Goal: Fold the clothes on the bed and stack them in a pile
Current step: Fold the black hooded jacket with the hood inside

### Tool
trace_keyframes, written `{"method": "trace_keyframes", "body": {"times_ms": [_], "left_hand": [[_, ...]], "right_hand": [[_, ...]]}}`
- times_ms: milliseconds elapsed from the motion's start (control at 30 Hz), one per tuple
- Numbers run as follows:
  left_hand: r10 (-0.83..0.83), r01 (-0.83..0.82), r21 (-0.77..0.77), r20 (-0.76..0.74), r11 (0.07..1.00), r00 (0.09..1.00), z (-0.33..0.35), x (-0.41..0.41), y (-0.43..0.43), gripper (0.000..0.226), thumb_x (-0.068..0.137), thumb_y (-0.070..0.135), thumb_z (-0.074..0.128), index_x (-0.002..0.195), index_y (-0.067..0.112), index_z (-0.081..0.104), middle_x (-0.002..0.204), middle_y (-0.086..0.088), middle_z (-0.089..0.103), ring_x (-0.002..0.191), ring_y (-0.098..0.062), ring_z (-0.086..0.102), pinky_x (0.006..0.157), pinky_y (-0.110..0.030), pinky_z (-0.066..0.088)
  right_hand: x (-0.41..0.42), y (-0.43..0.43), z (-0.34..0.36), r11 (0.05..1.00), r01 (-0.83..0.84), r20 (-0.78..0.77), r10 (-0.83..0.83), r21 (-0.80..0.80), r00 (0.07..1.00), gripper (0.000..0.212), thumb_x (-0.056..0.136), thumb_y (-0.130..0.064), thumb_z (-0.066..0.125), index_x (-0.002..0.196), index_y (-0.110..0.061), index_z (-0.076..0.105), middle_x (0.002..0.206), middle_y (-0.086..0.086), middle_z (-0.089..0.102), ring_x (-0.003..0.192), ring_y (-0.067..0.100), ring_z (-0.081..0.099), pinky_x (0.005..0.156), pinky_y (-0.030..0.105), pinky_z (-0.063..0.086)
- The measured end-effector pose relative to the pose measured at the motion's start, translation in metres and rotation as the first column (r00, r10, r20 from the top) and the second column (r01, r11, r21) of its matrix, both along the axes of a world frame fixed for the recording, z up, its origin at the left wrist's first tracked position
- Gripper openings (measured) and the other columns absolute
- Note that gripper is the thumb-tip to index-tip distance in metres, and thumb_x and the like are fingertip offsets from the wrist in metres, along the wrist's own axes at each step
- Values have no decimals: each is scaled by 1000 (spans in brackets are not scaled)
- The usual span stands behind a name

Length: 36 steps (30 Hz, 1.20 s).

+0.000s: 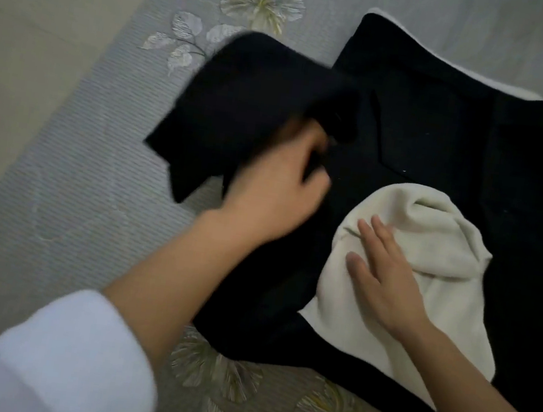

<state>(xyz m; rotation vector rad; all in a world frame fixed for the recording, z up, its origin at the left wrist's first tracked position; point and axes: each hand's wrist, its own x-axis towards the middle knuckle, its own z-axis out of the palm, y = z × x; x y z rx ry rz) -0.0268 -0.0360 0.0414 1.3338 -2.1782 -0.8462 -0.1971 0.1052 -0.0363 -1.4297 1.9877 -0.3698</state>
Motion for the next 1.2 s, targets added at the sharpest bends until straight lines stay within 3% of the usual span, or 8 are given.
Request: {"method": "trace_keyframes", "body": {"times_ms": [133, 333, 467, 600, 733, 867, 1033, 1200], "left_hand": [[-439, 350, 274, 427, 896, 790, -45, -27, 54, 49, 91, 31, 48, 138, 26, 38, 152, -4, 29, 141, -27, 22, 115, -47, 17], [-342, 296, 173, 551, 939, 762, -73, 19, 90, 78, 88, 37, 46, 151, 35, -1, 160, 1, -15, 144, -19, -24, 110, -46, -20], [-283, 239, 160, 663, 958, 693, -76, 46, 83, 92, 84, 49, 49, 147, 40, -18, 155, 1, -30, 138, -25, -36, 106, -54, -22], [-286, 223, 179, 642, 958, 712, -77, 47, 84, 80, 94, 41, 40, 145, 40, -21, 153, 2, -34, 137, -25, -38, 108, -54, -18], [-242, 175, 170, 580, 970, 778, -69, 42, 89, 70, 96, 44, 28, 146, 39, -20, 155, 4, -31, 137, -20, -38, 109, -52, -19], [-255, 170, 227, 430, 959, 866, -64, 30, 97, 64, 95, 48, 18, 143, 43, -23, 155, 10, -28, 137, -10, -36, 110, -42, -20], [-394, 279, 306, 431, 910, 812, -73, 19, 102, 61, 100, 43, 21, 146, 37, -19, 152, 7, -34, 132, -13, -44, 106, -40, -28], [-383, 284, 288, 394, 915, 835, -76, 22, 96, 56, 94, 57, 4, 146, 44, -13, 154, 11, -28, 134, -8, -40, 103, -34, -34]], "right_hand": [[-1, -5, 5, 966, 232, 258, -198, -110, 946, 23, 94, -19, 52, 112, -34, 56, 112, -22, 57, 109, -1, 52, 94, 20, 39], [-5, -17, 12, 823, 562, 366, -502, -76, 784, 55, 83, -19, 70, 131, -16, 45, 125, -4, 53, 115, 8, 52, 102, 33, 43], [3, -43, 16, 923, 245, -178, -306, -297, 935, 85, 73, -36, 75, 143, -13, 32, 142, 8, 33, 131, 24, 29, 106, 42, 26], [5, -80, 9, 966, -235, -561, 135, -110, 816, 59, 87, -27, 58, 143, -19, 39, 153, 7, 30, 140, 23, 21, 106, 45, 18], [-22, -128, 28, 869, 371, 86, -364, -327, 927, 30, 93, -16, 47, 118, -11, 64, 120, 8, 65, 104, 13, 57, 92, 21, 38], [-78, -144, 46, 446, 890, 595, -691, -97, 411, 31, 93, -25, 54, 118, -6, 60, 115, 10, 66, 101, 18, 65, 93, 33, 52], [-104, -123, 28, 463, 842, 332, -869, 278, 368, 36, 87, -11, 61, 122, -6, 53, 100, 11, 61, 73, 20, 63, 53, 31, 52], [-109, -123, 30, 468, 884, 564, -732, 8, 382, 28, 80, 3, 60, 95, -20, 59, 97, 5, 68, 85, 22, 70, 72, 36, 60]]}}
